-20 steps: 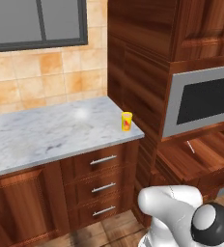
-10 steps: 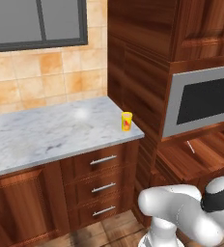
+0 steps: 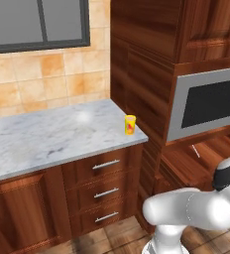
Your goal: Pick up the straw from the right drawer and put it inside the smoothie cup.
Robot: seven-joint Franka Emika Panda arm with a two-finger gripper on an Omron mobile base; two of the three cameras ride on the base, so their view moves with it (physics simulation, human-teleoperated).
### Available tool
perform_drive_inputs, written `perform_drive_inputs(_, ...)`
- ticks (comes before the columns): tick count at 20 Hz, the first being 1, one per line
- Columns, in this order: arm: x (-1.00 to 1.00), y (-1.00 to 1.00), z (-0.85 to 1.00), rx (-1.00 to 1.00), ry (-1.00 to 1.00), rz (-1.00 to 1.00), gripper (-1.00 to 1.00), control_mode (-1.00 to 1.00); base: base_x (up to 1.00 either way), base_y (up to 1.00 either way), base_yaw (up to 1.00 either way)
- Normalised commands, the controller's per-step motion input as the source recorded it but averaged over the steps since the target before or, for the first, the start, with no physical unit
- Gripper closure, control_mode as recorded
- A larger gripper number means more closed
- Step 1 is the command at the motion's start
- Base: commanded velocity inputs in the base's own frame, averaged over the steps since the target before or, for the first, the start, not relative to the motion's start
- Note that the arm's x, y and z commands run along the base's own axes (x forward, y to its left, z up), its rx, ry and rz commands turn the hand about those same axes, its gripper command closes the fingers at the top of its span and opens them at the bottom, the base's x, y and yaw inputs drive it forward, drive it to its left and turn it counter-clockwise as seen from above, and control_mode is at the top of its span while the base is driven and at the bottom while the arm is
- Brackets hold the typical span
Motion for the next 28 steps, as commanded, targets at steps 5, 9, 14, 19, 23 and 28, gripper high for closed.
perform_drive_inputs(5,0.71,0.0,-0.71,0.0,0.0,-0.09,-1.0,-1.0,0.0,0.0,0.0)
perform_drive_inputs(9,0.31,0.0,-0.46,0.0,-0.01,-0.06,-1.0,-1.0,0.0,0.0,0.0)
perform_drive_inputs(14,0.11,0.0,-0.49,0.0,0.0,-0.04,-1.0,-1.0,0.0,0.0,0.0)
perform_drive_inputs(19,0.11,0.0,-0.36,0.0,0.0,-0.01,-1.0,-1.0,0.0,0.0,0.0)
perform_drive_inputs(23,0.03,-0.02,-0.31,0.0,0.0,0.0,-1.0,-1.0,0.0,0.0,0.0)
perform_drive_inputs(28,0.14,-0.03,-0.27,0.0,0.0,0.0,-1.0,-1.0,0.0,0.0,0.0)
